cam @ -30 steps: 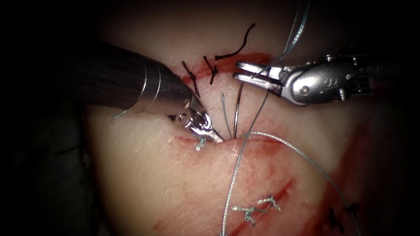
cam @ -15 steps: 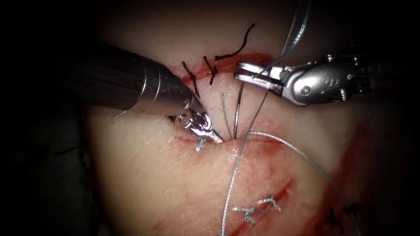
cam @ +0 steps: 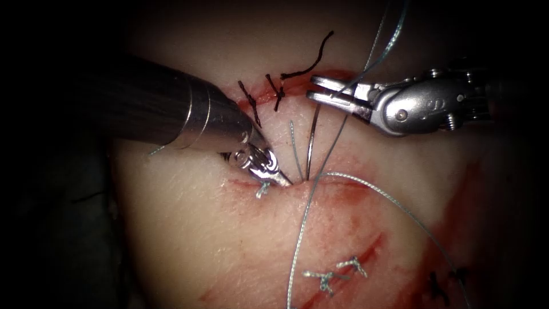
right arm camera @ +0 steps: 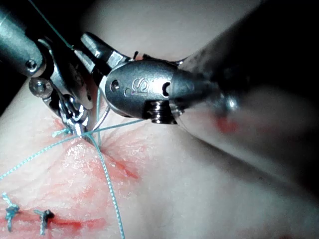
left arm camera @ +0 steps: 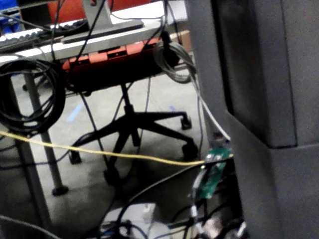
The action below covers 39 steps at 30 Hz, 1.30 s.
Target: Wound Closure
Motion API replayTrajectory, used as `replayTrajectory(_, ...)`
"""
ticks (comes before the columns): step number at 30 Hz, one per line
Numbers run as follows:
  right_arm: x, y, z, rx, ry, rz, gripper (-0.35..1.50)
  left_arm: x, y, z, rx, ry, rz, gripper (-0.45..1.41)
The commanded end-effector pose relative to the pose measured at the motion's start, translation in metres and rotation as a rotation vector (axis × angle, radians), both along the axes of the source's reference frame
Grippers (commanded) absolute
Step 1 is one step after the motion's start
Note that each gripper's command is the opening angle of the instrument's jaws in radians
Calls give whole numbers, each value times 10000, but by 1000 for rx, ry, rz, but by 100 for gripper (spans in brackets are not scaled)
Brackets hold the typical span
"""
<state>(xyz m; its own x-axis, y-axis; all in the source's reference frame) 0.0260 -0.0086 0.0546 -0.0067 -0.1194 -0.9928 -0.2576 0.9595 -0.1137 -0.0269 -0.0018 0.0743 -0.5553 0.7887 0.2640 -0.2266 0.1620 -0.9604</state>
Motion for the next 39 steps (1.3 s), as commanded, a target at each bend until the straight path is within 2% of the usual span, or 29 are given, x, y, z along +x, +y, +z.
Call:
replayTrajectory(1,9,1,2,-3,-1,5,-35,-5,0,5,2,-1,-1,-45)
replayTrajectory(9,9,1,1,-7,-7,15,-35,-5,0,4,3,-1,0,-45)
replayTrajectory(39,4,-2,-1,154,3,102,-35,-7,-4,2,2,-1,-2,-45)
